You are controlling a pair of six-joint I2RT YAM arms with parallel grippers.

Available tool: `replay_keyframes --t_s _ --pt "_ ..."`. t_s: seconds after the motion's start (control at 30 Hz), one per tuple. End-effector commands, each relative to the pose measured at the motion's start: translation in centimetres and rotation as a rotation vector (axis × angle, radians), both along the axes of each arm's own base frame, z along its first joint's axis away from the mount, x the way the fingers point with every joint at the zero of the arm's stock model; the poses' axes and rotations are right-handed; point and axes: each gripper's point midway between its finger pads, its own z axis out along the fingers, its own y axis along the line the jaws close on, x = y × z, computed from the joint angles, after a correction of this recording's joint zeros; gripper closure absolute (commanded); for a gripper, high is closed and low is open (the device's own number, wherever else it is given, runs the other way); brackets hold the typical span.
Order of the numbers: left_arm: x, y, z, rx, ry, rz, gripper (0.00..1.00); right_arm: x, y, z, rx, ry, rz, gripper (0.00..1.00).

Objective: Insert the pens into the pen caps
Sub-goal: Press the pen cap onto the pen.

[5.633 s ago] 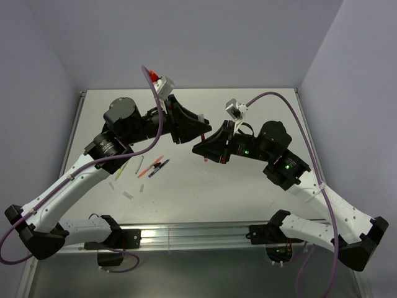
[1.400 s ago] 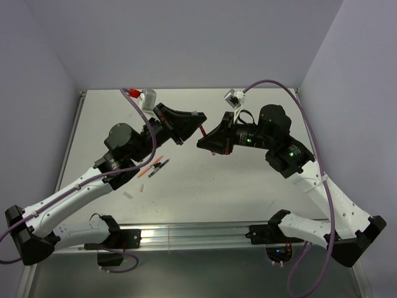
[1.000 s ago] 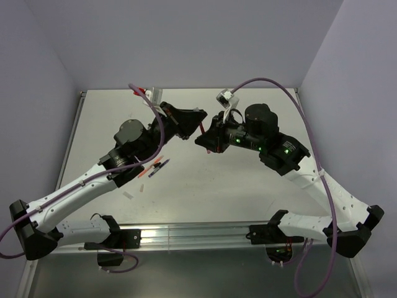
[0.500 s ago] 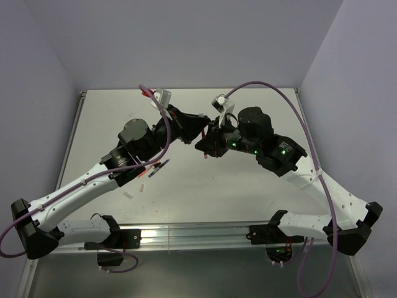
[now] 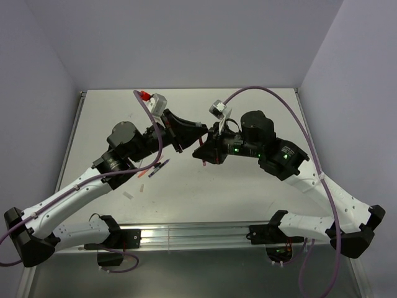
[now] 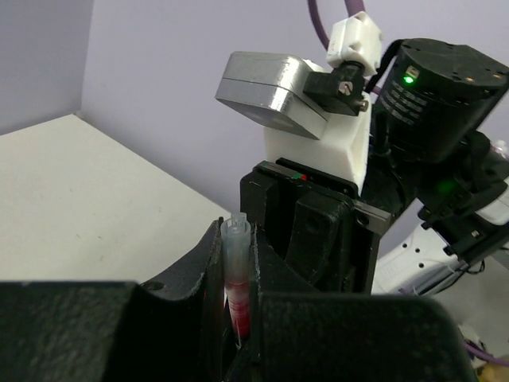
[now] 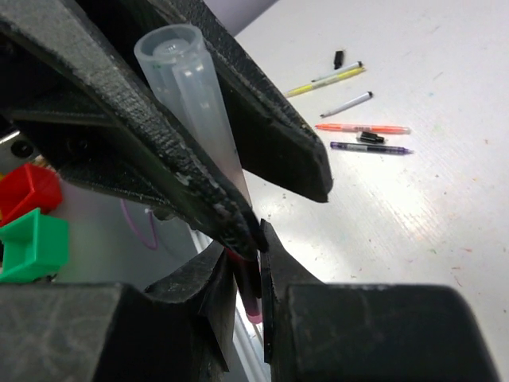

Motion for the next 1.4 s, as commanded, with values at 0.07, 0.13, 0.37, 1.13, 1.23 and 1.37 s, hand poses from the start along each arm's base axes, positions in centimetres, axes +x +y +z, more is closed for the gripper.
replay_keyframes --t_s 0.07,0.13,0.37,1.13,1.23,1.37 --pt "-8.2 0.1 -7.4 0.229 0.114 -0.398 1.0 5.2 -4.2 13.3 0.368 -0.326 -0.287 1.0" --pt "-8.2 0.3 -7.5 0.229 0.113 -0.398 1.0 5.2 -4.4 13.4 0.378 -0.322 -0.272 1.0" --pt "-6.3 0.5 -6.2 0.201 0.118 -0.314 1.0 4.9 -3.7 12.7 0.369 -0.294 -0.222 1.0" --pt "8.9 -0.6 2.1 0.128 0.154 0.215 1.0 4.8 -6.9 1.0 0.05 -0.121 -0.344 0.43" --pt "12.2 -0.8 -1.7 0.218 0.208 0.279 1.0 5.7 -9.8 0.8 0.02 -0.126 -0.515 0.4" --pt "17.5 -1.8 -9.3 0.341 0.327 0.338 1.0 6.8 -12.2 1.8 0.01 -0.151 -0.658 0.36"
